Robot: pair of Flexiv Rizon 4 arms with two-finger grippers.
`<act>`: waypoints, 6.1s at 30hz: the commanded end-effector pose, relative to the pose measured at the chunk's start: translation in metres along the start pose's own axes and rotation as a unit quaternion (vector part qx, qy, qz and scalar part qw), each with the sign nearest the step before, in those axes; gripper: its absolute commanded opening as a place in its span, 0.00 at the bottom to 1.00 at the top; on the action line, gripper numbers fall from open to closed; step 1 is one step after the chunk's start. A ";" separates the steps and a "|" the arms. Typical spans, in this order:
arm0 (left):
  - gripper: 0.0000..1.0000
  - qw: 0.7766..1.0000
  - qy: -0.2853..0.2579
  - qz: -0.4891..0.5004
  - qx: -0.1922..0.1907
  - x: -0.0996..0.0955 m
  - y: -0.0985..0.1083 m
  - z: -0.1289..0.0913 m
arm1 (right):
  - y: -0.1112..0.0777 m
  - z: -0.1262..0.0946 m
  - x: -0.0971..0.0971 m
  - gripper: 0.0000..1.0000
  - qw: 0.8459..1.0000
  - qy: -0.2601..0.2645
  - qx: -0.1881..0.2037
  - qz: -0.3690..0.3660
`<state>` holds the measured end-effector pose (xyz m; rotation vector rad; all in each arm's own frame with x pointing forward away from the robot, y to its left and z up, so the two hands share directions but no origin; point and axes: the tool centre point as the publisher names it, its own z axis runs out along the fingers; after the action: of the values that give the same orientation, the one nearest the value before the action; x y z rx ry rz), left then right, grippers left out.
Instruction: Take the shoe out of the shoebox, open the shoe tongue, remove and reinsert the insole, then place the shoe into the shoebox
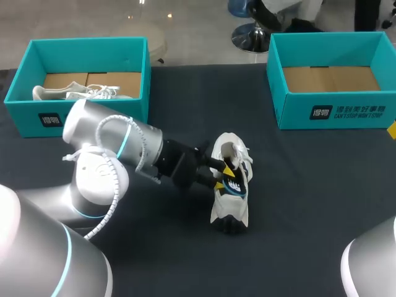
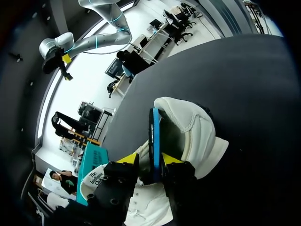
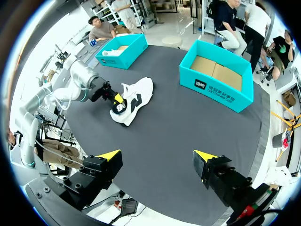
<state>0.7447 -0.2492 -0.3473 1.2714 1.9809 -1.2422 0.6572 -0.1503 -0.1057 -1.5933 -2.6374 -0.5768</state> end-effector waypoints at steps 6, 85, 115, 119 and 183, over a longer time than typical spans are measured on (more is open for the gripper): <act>0.24 1.000 -0.009 0.007 0.007 0.001 -0.013 -0.006 | 0.003 0.000 -0.001 1.00 1.000 0.001 0.004 0.000; 0.00 0.999 0.033 0.038 0.012 0.007 -0.005 -0.002 | 0.003 0.000 -0.001 1.00 1.000 0.001 0.004 0.000; 1.00 0.999 0.021 0.033 0.009 -0.001 -0.004 -0.018 | 0.003 0.000 -0.001 1.00 1.000 0.001 0.004 0.000; 1.00 0.999 0.011 0.039 0.013 -0.012 -0.006 -0.025 | 0.003 0.000 -0.001 1.00 1.000 0.001 0.004 0.000; 0.00 0.941 0.319 0.026 -0.114 -0.033 -0.020 -0.044 | 0.003 0.000 -0.001 1.00 1.000 0.001 0.004 0.000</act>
<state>0.7380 -0.2251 -0.2900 1.7068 2.3992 -0.5643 0.6576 -0.1502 -0.1055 -1.5926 -2.6377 -0.5754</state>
